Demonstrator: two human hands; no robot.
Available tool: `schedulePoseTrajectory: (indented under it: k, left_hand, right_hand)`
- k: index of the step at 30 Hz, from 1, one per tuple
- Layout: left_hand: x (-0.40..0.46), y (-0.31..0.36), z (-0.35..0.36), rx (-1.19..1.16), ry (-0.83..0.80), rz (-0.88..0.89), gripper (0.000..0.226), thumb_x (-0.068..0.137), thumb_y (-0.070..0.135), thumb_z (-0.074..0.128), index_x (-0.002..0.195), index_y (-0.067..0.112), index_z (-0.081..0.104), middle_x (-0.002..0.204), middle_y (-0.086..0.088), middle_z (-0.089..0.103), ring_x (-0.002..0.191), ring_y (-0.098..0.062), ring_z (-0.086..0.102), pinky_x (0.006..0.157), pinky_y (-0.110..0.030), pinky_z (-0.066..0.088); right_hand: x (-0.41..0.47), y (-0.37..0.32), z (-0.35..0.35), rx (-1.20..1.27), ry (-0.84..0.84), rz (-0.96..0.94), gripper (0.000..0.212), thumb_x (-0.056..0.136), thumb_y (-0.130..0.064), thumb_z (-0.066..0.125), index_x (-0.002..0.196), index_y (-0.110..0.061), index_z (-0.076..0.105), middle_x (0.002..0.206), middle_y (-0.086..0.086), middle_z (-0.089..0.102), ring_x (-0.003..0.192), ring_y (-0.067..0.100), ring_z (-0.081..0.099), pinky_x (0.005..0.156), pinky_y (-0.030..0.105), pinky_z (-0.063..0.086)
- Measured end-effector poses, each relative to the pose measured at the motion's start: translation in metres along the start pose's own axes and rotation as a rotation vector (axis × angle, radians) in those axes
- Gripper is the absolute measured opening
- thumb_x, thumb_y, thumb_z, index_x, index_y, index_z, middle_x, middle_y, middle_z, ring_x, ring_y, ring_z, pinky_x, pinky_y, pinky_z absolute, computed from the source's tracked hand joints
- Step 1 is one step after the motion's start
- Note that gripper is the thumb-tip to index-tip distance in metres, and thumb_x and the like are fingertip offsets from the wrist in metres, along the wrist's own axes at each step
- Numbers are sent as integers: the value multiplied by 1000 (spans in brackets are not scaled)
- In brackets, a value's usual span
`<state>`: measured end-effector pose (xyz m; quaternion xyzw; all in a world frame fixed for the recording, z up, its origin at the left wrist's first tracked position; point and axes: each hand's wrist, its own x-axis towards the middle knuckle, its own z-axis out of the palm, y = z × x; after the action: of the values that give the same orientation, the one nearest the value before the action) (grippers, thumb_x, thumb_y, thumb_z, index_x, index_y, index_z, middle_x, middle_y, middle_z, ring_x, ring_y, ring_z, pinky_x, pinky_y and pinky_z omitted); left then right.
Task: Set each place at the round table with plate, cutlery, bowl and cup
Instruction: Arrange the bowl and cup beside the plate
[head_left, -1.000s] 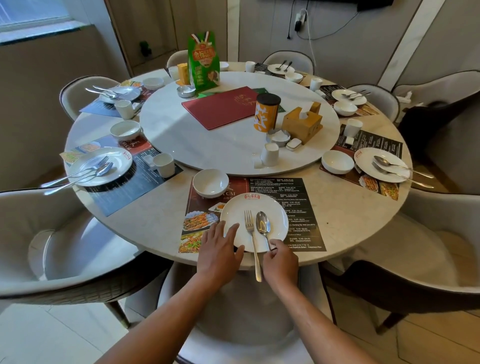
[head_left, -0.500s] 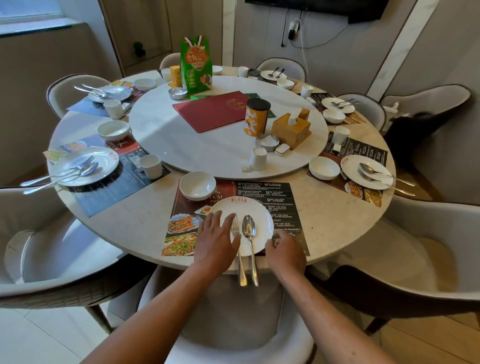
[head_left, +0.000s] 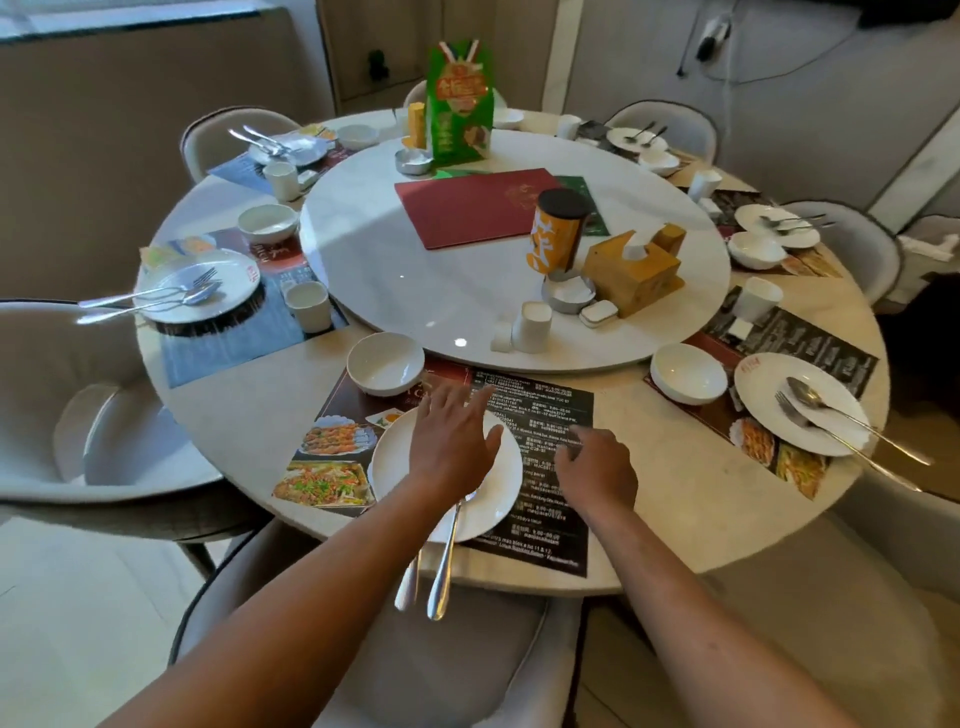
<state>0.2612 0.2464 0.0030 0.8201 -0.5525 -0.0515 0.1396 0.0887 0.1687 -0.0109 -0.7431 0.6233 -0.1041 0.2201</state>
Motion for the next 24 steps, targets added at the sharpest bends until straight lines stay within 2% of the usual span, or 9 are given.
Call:
schedulePoseTrajectory:
  k: [4,8,11,14,21,24]
  left_hand:
    - [38,31,7,41,6,-92,50,100,48,48,144,24,46,139,-6,56,132,-27,47,110,-44,39]
    - [84,51,9,38,20,-242,48,100,44,50,140,18,51,130,-10,60,121,-30,54,98,-46,47]
    - [117,51,14,45,28,-327,45,99,45,53,133,15,55,124,-10,61,115,-30,56,87,-43,48]
    - [145,42,23,30,23,-379,44,96,47,55,123,13,57,117,-10,60,111,-31,55,80,-42,45]
    - [186,34,42,62,-5,-409,57,92,58,55,120,10,62,118,-12,60,111,-33,56,88,-42,48]
    - [191,31,45,51,8,-422,49,94,52,56,111,7,66,114,-13,62,108,-34,59,85,-40,47]
  right_hand:
    - [51,16,-10,-95,-93,-178,50,98,-36,54,145,-23,48,151,1,44,135,24,39,105,41,43]
    - [93,25,-16,-213,-169,-317,53,94,-39,60,143,-24,48,149,2,43,133,26,38,103,42,42]
    - [110,32,-12,-273,-212,-346,56,94,-47,57,145,-26,46,151,3,41,134,27,38,103,42,43]
    - [113,39,-2,-306,-176,-406,58,96,-50,49,147,-24,42,153,3,39,136,27,37,106,42,42]
    - [119,46,-2,-341,-187,-461,59,97,-52,47,149,-25,38,154,4,35,138,27,35,105,43,43]
    - [119,47,-4,-352,-192,-479,59,98,-53,46,149,-24,38,152,3,36,135,26,36,102,41,44]
